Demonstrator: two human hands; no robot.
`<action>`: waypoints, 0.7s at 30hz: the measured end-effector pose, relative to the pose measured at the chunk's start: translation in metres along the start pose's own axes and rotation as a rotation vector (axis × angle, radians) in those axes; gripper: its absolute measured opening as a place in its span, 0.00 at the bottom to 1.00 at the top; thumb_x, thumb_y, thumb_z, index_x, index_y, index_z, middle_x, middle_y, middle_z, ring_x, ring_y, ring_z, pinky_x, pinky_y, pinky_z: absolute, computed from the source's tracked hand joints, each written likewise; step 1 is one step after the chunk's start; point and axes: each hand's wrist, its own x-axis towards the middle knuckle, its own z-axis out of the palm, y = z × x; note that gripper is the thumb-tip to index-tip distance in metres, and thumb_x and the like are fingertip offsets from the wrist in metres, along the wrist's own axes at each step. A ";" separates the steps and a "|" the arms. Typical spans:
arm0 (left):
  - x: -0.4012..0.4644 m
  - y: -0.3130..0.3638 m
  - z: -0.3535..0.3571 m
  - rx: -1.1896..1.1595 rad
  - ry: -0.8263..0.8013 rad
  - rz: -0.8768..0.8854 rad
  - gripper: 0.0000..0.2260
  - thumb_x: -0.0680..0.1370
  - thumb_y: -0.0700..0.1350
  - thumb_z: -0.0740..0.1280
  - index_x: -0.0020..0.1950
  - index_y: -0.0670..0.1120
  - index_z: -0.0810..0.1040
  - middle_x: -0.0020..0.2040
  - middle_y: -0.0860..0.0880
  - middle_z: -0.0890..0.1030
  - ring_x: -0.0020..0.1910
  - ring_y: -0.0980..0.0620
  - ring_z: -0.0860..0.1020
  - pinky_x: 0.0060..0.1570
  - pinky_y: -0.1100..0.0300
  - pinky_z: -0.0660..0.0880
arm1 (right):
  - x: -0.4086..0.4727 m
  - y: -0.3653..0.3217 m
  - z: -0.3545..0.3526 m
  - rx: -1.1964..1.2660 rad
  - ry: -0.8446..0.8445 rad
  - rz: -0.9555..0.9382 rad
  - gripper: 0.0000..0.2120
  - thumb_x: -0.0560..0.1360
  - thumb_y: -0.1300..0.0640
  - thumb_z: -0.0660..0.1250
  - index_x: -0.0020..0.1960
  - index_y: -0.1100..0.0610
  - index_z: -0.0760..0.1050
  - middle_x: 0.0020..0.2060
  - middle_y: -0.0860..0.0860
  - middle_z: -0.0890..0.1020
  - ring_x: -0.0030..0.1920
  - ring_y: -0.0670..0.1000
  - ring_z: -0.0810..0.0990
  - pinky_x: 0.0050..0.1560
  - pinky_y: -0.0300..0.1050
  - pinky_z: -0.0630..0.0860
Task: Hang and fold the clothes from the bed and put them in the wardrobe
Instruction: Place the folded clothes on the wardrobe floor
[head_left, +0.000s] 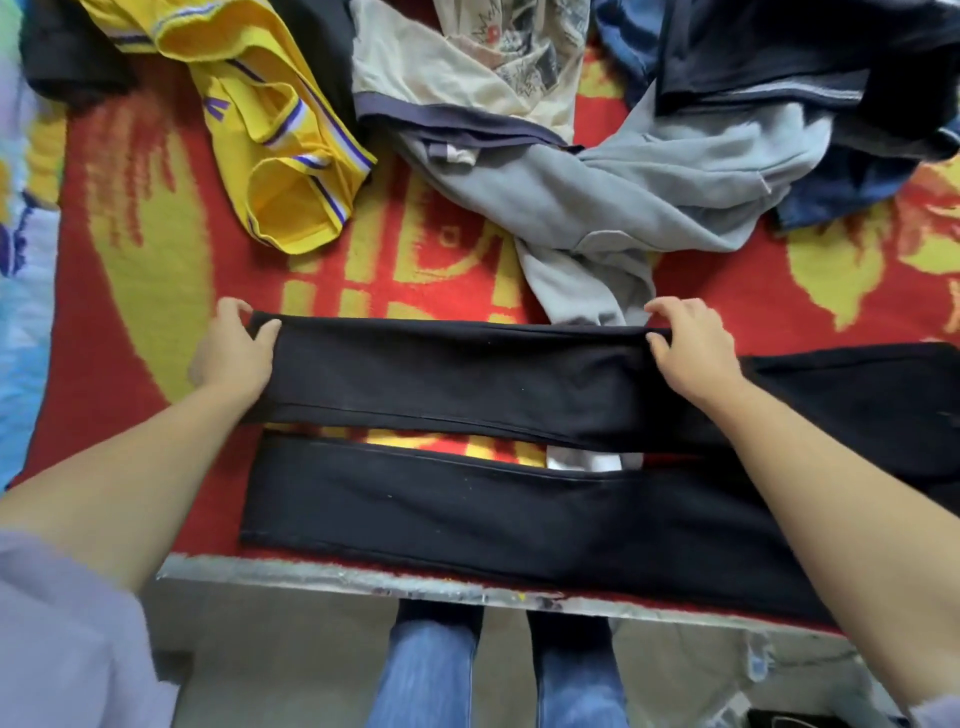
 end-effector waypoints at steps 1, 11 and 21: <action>-0.003 0.002 -0.002 0.098 0.020 0.035 0.17 0.78 0.47 0.64 0.65 0.44 0.68 0.62 0.37 0.72 0.61 0.36 0.71 0.57 0.43 0.68 | -0.007 -0.004 0.000 0.058 0.063 -0.013 0.13 0.76 0.63 0.62 0.60 0.58 0.74 0.57 0.59 0.75 0.59 0.62 0.71 0.57 0.55 0.68; -0.139 -0.015 0.046 0.575 -0.309 0.955 0.23 0.66 0.45 0.77 0.59 0.43 0.80 0.52 0.44 0.81 0.51 0.44 0.81 0.57 0.48 0.74 | -0.130 0.052 0.061 -0.175 -0.505 -0.091 0.18 0.78 0.54 0.59 0.68 0.48 0.66 0.61 0.48 0.71 0.54 0.56 0.79 0.48 0.48 0.75; -0.093 -0.003 0.023 0.868 -0.339 0.540 0.13 0.78 0.57 0.62 0.58 0.52 0.75 0.57 0.50 0.76 0.60 0.49 0.73 0.58 0.54 0.67 | -0.094 0.049 0.033 0.012 -0.370 -0.044 0.13 0.78 0.58 0.60 0.58 0.51 0.78 0.54 0.51 0.82 0.55 0.55 0.80 0.57 0.48 0.74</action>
